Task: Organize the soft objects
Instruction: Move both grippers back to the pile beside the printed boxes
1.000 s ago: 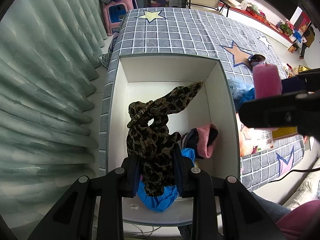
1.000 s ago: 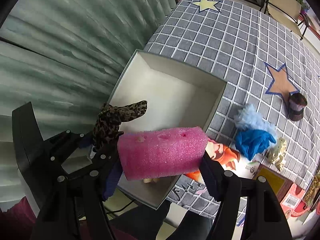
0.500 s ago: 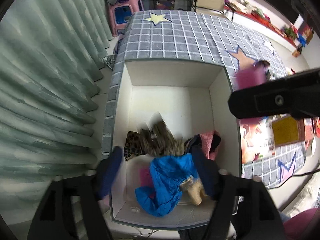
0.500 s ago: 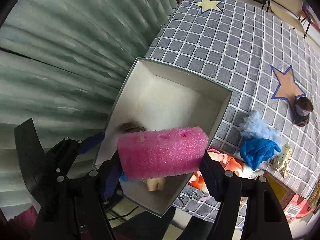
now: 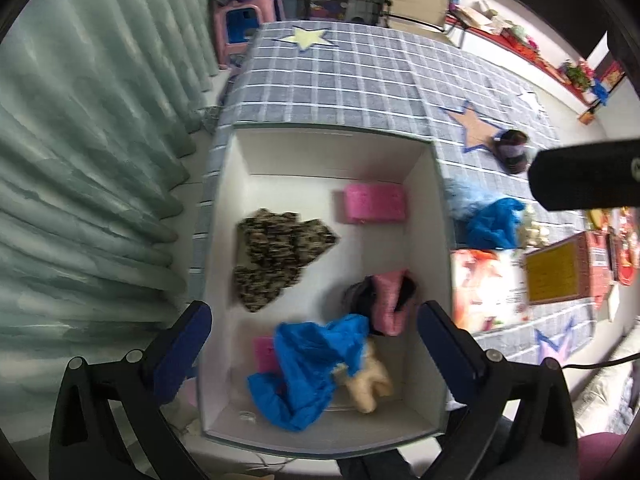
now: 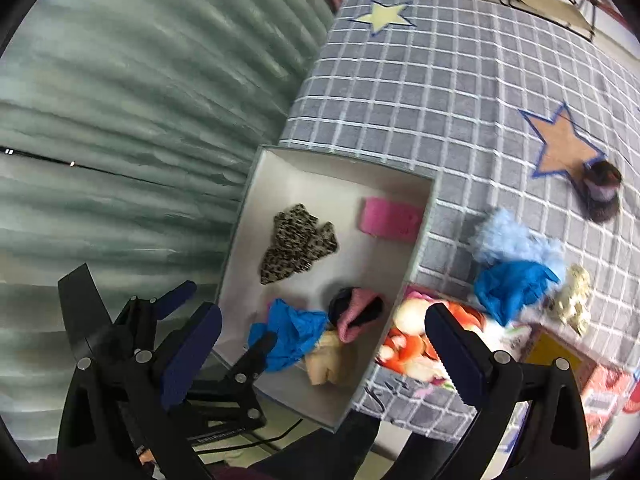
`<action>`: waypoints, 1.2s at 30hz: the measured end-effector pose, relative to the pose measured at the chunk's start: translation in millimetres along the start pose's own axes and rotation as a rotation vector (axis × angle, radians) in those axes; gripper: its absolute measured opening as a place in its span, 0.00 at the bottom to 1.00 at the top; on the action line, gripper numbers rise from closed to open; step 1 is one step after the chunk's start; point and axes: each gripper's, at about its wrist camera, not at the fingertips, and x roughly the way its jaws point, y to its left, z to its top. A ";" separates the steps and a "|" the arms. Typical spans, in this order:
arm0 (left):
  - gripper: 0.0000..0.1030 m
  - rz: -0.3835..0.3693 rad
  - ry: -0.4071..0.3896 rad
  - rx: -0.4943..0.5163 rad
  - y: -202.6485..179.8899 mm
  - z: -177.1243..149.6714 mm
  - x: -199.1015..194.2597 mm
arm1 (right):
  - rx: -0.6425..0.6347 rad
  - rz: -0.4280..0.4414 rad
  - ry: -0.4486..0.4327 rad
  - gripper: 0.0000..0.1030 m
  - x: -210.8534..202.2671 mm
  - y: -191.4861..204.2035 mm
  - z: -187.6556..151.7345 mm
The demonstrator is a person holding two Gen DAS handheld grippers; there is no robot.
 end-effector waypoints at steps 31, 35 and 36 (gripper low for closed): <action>1.00 -0.089 0.225 0.379 -194.3 98.0 77.8 | 0.533 -0.050 -0.065 0.99 -104.4 -267.8 -49.5; 1.00 -0.060 0.280 0.393 -211.3 107.0 111.3 | 0.552 -0.050 -0.031 0.99 -96.3 -287.6 -52.2; 1.00 -0.061 0.301 0.384 -214.6 111.5 121.4 | 0.555 -0.051 -0.016 0.99 -92.8 -292.4 -52.3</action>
